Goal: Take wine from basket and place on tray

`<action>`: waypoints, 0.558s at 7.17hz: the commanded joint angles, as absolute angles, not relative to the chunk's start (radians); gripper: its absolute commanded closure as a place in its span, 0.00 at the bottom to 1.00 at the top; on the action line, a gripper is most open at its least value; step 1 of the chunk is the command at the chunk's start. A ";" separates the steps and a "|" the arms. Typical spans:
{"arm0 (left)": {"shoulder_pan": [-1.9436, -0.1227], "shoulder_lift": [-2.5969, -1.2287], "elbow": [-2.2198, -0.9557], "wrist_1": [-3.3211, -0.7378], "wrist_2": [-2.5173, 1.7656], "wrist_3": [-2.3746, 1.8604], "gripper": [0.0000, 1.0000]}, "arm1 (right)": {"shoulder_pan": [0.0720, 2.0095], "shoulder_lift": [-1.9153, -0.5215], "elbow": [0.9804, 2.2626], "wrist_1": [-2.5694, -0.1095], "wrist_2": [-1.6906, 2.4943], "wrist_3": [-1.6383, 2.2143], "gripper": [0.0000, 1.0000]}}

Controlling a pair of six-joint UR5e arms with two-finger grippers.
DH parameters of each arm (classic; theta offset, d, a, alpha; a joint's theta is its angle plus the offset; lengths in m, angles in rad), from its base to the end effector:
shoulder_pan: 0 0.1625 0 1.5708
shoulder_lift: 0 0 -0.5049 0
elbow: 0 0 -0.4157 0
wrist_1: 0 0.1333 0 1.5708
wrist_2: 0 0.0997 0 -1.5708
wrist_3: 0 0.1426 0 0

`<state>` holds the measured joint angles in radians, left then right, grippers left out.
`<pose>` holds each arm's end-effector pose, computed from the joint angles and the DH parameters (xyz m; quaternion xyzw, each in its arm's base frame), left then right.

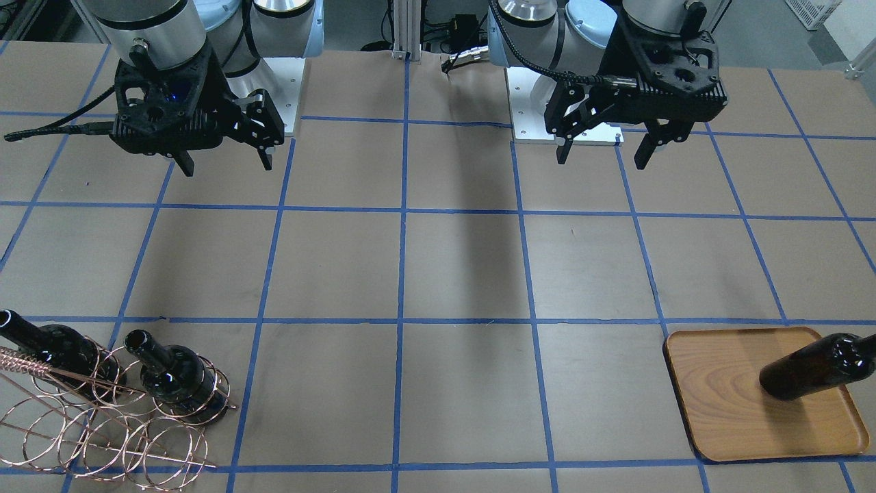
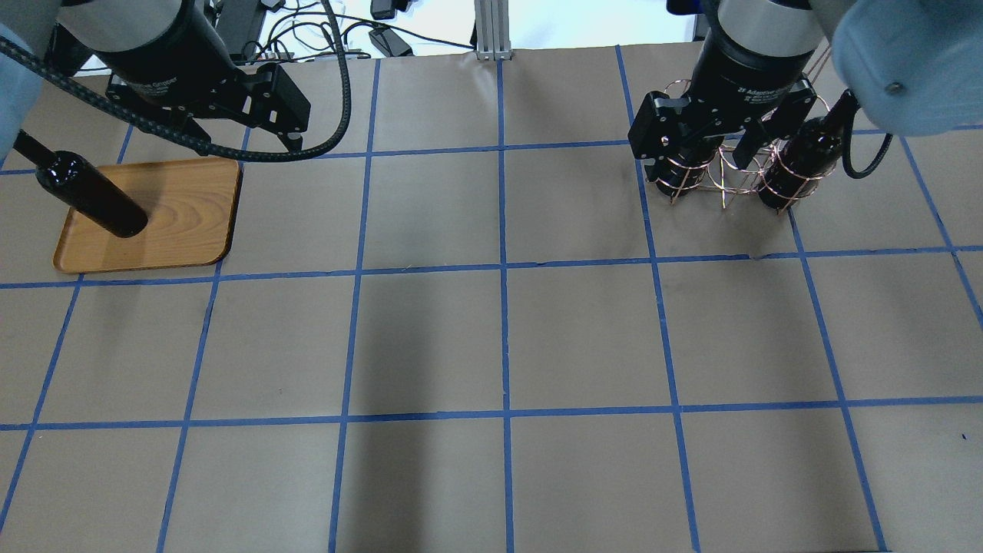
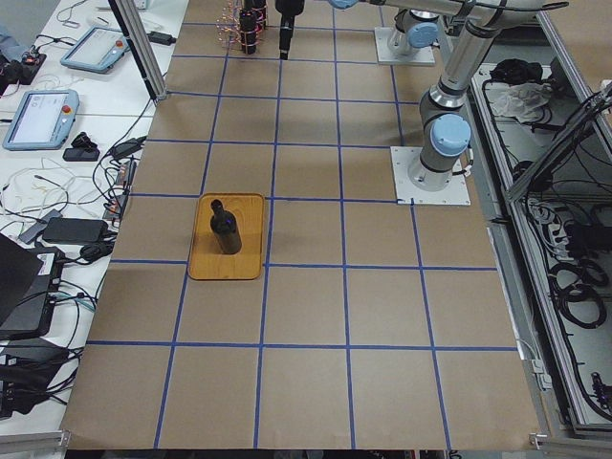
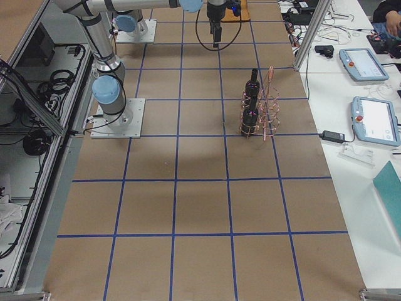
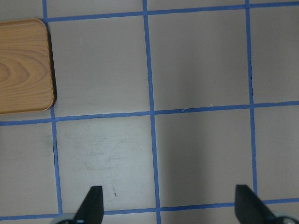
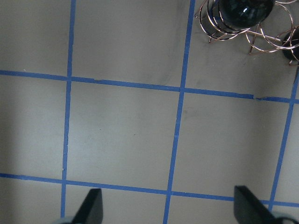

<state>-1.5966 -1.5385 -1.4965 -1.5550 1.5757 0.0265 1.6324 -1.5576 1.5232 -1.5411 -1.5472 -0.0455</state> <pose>-0.1458 -0.5098 0.5820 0.0259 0.9978 -0.0612 0.0025 0.1686 -0.5131 0.5396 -0.0535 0.9985 -0.0023 0.0118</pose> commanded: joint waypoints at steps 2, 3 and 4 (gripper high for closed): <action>-1.597 -1.540 -1.499 -1.555 1.577 0.026 0.00 | 1.634 -1.562 1.525 -1.539 -1.545 -0.046 0.00; -1.597 -1.539 -1.499 -1.555 1.578 0.026 0.00 | 1.632 -1.563 1.525 -1.539 -1.543 -0.048 0.00; -1.597 -1.539 -1.499 -1.557 1.578 0.026 0.00 | 1.632 -1.566 1.525 -1.539 -1.545 -0.046 0.00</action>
